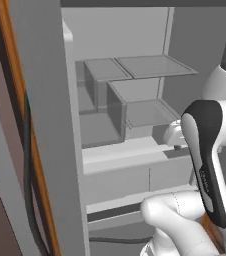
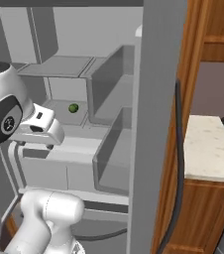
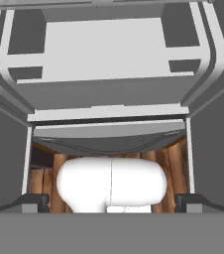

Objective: Gather the eggplant and avocado from the fridge and place them on a tray on the dining counter. Then gather the steaks from the fridge and place them on the other tray.

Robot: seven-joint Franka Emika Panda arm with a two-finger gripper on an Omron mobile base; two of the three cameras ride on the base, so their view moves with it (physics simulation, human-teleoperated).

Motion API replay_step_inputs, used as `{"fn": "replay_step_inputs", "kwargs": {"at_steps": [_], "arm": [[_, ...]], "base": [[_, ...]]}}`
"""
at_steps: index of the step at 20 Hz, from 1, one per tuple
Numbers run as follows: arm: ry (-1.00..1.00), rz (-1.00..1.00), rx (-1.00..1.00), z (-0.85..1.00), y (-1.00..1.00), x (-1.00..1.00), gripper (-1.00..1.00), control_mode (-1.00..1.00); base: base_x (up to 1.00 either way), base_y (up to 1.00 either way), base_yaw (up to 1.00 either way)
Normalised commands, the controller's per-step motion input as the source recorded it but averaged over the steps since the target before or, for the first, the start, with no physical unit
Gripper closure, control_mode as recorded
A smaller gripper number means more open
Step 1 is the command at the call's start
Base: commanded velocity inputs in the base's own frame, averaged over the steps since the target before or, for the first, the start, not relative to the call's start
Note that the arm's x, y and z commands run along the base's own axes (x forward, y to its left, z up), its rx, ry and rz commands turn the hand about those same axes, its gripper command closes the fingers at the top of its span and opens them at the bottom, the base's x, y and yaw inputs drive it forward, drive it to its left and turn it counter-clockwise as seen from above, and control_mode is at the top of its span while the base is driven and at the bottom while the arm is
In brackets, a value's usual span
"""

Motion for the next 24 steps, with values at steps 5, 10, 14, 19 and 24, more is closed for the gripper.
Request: {"fn": "replay_step_inputs", "kwargs": {"at_steps": [5, 10, 14, 19, 24], "arm": [[0.00, 0.00, 0.00, 0.00, 0.00, 0.00, -1.00, 1.00], [-0.02, 0.03, 0.00, -0.08, 0.05, 0.08, -1.00, -1.00], [-0.15, 0.25, 0.00, -0.43, 0.19, 0.47, -1.00, -1.00], [-0.25, 0.20, 0.00, -0.40, 0.21, 0.33, -1.00, -1.00], [-0.29, 0.01, 0.00, -0.01, 0.12, 0.30, -1.00, -1.00]], "base": [[0.33, 0.38, -0.10], [0.28, 0.34, 0.04], [0.00, 0.00, 0.00], [0.00, 0.00, 0.00], [0.00, 0.00, 0.00]]}}
